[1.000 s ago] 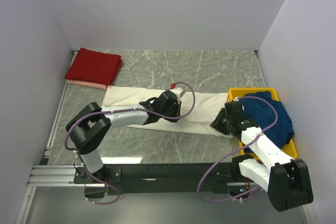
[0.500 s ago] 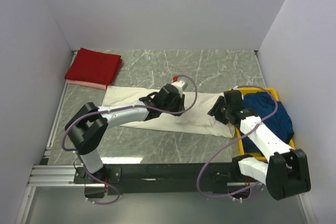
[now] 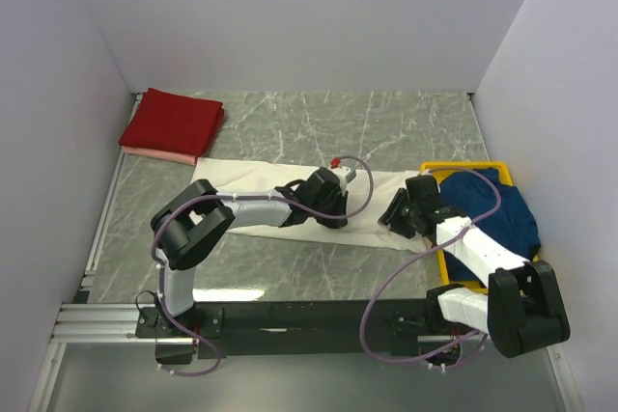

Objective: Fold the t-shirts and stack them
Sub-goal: Fold the tshirt

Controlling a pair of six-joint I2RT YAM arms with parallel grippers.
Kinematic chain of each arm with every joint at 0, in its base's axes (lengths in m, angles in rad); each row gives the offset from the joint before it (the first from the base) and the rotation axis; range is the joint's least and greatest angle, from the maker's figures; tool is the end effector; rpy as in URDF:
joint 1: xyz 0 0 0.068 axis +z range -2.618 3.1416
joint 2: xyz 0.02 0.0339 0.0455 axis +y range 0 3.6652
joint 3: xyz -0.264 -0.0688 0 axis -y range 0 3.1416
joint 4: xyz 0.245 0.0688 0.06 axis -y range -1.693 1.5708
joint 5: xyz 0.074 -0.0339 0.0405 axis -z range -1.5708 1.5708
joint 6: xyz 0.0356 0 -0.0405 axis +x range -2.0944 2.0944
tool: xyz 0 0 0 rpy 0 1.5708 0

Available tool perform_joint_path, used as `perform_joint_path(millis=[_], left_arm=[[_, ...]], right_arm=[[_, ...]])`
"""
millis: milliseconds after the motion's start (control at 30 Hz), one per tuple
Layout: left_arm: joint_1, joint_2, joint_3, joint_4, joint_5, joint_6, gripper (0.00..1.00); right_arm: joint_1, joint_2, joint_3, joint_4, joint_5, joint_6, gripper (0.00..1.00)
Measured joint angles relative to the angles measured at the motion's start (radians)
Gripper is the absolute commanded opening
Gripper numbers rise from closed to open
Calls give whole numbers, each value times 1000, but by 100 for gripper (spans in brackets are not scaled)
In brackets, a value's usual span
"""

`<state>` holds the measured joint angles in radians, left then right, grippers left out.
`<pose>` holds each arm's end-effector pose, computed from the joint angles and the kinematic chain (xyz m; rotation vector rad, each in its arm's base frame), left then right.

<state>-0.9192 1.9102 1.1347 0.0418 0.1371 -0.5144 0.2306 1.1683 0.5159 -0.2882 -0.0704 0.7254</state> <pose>0.2424 -0.3258 0.1606 0.5689 2.3979 -0.8474 0.2060 0.0509 0.1669 0.6017 2.5031 0.4665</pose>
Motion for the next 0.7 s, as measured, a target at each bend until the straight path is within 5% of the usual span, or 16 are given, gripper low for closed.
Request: perform_joint_path(millis=[467,700], left_arm=[[-23,-137,-156,26,41,0,11],[-5,-220,-150,-16,-32,12,16]], right_arm=[[42,-298,-66,-88,-21,14,49],[42,-260,-29,-127,-1,16,50]])
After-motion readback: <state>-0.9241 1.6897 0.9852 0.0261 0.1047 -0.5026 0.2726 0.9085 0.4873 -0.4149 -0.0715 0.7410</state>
